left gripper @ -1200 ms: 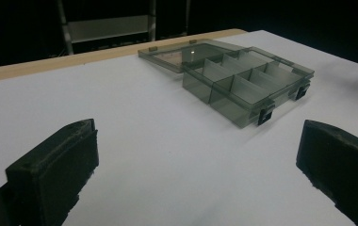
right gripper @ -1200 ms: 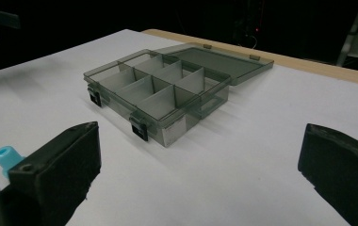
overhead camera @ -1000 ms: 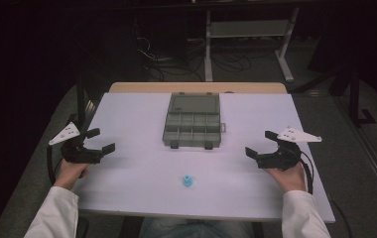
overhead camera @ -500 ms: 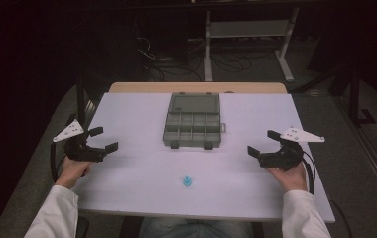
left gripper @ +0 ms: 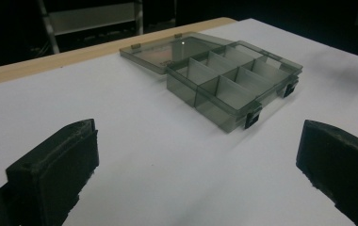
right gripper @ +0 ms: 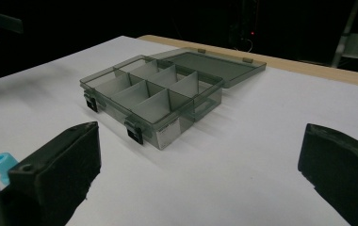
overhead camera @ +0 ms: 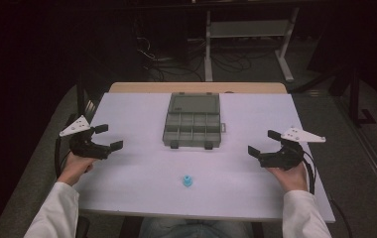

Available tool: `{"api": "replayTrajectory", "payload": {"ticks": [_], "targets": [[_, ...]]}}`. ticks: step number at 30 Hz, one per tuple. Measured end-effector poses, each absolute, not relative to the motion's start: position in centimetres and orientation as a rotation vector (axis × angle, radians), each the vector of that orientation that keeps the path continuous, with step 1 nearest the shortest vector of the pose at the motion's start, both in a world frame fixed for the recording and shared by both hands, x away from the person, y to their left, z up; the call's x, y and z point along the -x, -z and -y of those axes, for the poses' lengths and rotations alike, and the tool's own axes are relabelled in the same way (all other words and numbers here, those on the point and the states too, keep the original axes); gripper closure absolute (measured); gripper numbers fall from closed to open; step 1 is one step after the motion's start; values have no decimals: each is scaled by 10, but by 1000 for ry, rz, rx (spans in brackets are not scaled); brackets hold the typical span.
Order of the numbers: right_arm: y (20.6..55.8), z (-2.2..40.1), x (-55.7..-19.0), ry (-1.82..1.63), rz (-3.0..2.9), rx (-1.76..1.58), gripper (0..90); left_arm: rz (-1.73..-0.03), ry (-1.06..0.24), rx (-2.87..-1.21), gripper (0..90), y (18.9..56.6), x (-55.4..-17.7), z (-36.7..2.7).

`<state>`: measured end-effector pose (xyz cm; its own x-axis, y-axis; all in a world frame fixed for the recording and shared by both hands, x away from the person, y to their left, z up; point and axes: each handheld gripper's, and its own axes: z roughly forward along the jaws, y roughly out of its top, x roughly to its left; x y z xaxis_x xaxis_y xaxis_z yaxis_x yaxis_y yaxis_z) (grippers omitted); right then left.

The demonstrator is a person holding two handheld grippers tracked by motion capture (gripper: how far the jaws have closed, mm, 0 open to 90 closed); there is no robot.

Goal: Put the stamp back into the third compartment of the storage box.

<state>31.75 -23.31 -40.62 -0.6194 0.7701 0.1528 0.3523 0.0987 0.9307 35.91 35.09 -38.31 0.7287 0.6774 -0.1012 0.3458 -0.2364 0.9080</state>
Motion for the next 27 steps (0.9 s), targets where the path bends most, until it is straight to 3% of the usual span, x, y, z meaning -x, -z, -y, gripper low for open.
{"api": "replayTrajectory", "payload": {"ticks": [27], "targets": [[408, 231, -317, -1517, -2024, -1097, 0, -703, -348, -1996, 0, 373, -369, -312]]}}
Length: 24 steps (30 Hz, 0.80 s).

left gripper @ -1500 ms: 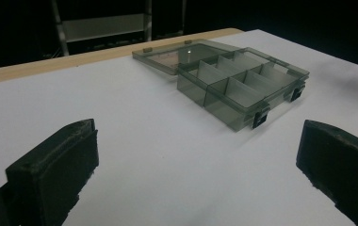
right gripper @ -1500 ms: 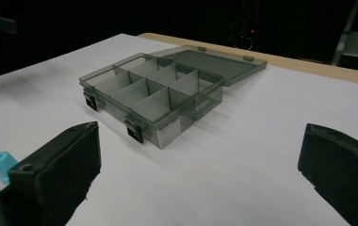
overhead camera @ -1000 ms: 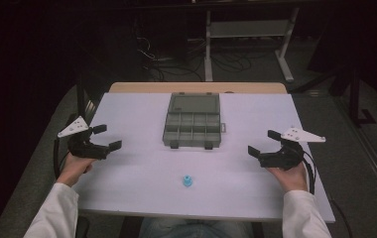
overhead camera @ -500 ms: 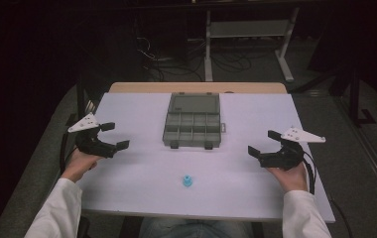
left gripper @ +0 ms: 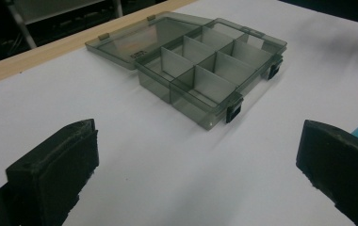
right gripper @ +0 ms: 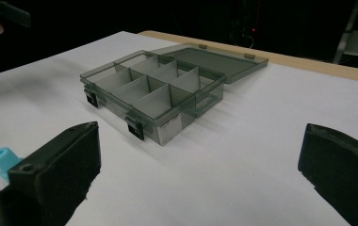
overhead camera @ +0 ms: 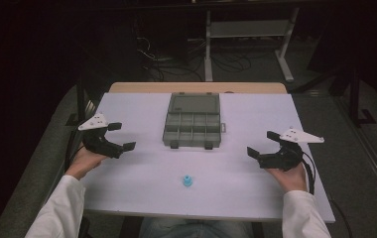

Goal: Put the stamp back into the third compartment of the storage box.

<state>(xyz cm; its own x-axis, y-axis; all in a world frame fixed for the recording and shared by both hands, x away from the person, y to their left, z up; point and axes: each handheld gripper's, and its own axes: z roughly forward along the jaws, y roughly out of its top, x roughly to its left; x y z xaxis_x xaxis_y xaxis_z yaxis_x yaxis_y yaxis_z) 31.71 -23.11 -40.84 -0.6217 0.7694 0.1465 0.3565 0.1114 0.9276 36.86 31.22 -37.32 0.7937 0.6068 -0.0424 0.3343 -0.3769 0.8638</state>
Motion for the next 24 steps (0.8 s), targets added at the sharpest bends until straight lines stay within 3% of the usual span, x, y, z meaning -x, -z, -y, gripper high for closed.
{"api": "replayTrajectory", "payload": {"ticks": [24], "targets": [[408, 229, -316, -1504, -2037, -1092, 0, -580, -277, -2140, 0, 369, -375, -277]]}}
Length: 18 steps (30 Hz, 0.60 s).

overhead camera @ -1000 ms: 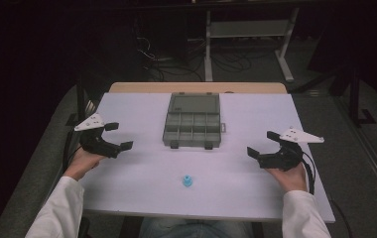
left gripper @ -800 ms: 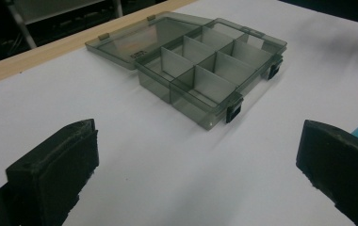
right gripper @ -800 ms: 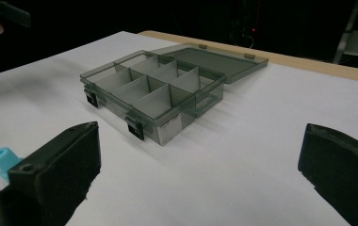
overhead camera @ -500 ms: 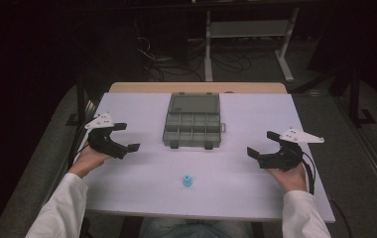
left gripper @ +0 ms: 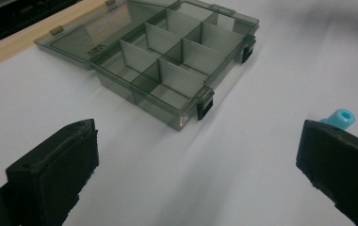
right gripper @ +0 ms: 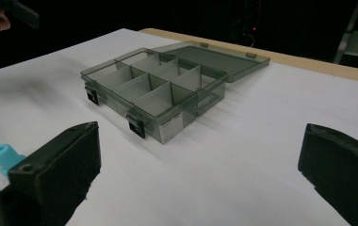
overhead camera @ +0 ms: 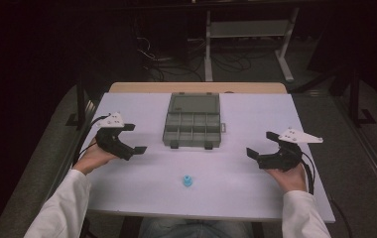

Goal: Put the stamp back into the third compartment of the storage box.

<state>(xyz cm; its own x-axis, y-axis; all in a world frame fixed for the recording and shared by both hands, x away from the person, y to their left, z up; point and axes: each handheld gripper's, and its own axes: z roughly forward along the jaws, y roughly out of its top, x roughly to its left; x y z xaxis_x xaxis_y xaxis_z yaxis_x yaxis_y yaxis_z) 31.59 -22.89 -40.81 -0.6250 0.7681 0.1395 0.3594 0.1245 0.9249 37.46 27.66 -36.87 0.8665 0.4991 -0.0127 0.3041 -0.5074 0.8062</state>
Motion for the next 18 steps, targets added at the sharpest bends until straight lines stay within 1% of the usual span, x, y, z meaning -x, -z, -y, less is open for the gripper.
{"api": "replayTrajectory", "payload": {"ticks": [11, 18], "targets": [[408, 228, -316, -1502, -2040, -1088, 0, -520, -214, -2219, 0, 371, -377, -253], [408, 228, -316, -1500, -2042, -1087, 0, -499, -180, -2246, 0, 373, -377, -246]]}}
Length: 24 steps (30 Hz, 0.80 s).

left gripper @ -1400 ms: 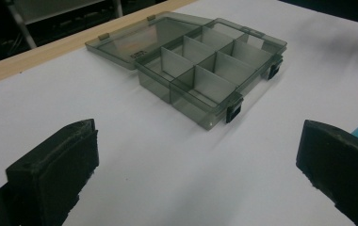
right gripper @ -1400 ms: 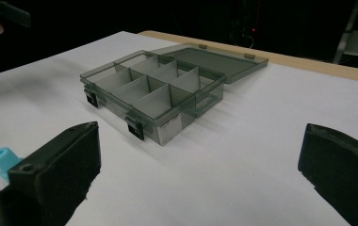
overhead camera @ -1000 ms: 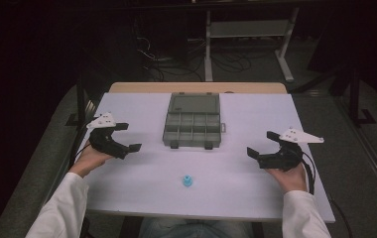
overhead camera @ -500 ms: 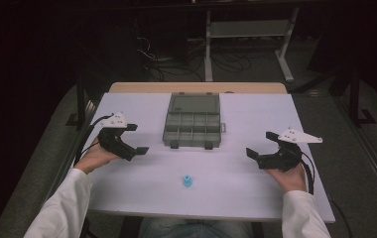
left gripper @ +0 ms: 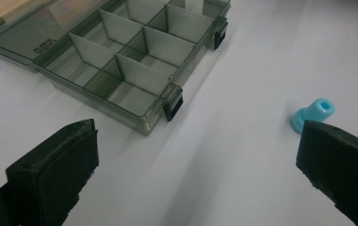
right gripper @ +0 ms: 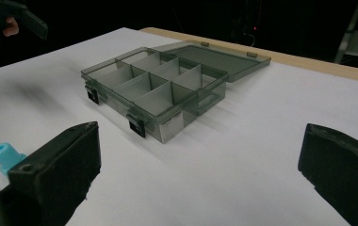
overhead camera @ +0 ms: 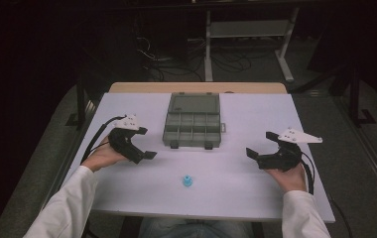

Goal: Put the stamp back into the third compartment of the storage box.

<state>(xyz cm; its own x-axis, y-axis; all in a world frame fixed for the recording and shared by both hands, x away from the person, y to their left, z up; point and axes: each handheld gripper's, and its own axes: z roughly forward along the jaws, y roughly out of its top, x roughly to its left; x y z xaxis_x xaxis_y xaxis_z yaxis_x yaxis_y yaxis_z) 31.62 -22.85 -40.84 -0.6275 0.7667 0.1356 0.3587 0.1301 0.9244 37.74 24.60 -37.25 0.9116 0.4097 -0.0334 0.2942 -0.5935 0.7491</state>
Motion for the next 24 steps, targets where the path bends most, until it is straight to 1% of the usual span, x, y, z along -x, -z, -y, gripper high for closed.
{"api": "replayTrajectory", "payload": {"ticks": [12, 24], "targets": [[409, 229, -316, -1497, -2042, -1087, 0, -437, -158, -2278, 0, 370, -378, -228], [408, 230, -316, -1510, -2032, -1091, 0, -394, -109, -2303, 0, 372, -379, -210]]}}
